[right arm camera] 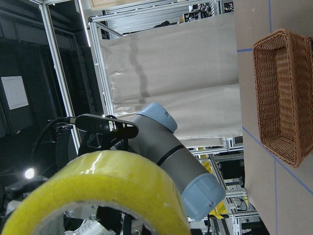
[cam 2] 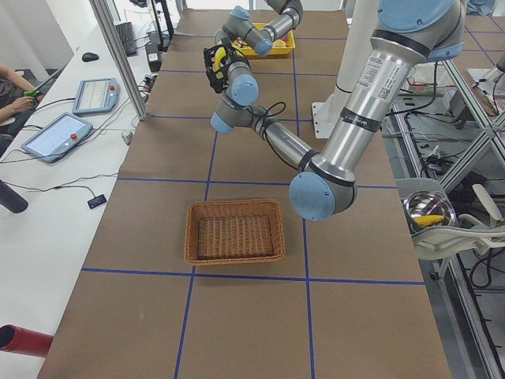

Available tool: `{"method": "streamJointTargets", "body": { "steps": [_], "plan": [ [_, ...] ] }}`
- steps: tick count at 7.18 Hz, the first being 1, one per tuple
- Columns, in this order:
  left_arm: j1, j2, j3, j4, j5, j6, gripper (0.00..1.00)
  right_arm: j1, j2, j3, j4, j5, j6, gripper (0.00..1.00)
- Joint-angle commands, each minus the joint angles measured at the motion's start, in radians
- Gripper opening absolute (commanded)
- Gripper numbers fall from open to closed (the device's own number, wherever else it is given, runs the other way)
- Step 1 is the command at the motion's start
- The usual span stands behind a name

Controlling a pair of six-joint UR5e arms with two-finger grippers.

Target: Move tape to another basket

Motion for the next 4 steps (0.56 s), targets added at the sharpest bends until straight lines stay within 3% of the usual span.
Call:
{"method": "streamJointTargets", "body": {
  "steps": [1, 3, 4],
  "plan": [
    [0.004, -0.002, -0.003, -0.001, 0.004, 0.000, 0.74, -0.002, 0.000, 0.000, -0.002, 0.000, -0.001, 0.00],
    [0.003, -0.002, -0.005, -0.002, 0.007, 0.000, 0.39, -0.002, -0.001, 0.002, -0.002, -0.003, -0.001, 0.00],
    [0.004, 0.000, -0.005, -0.004, 0.013, 0.000, 0.27, -0.002, 0.000, 0.002, -0.002, -0.003, -0.001, 0.00]
  ]
}}
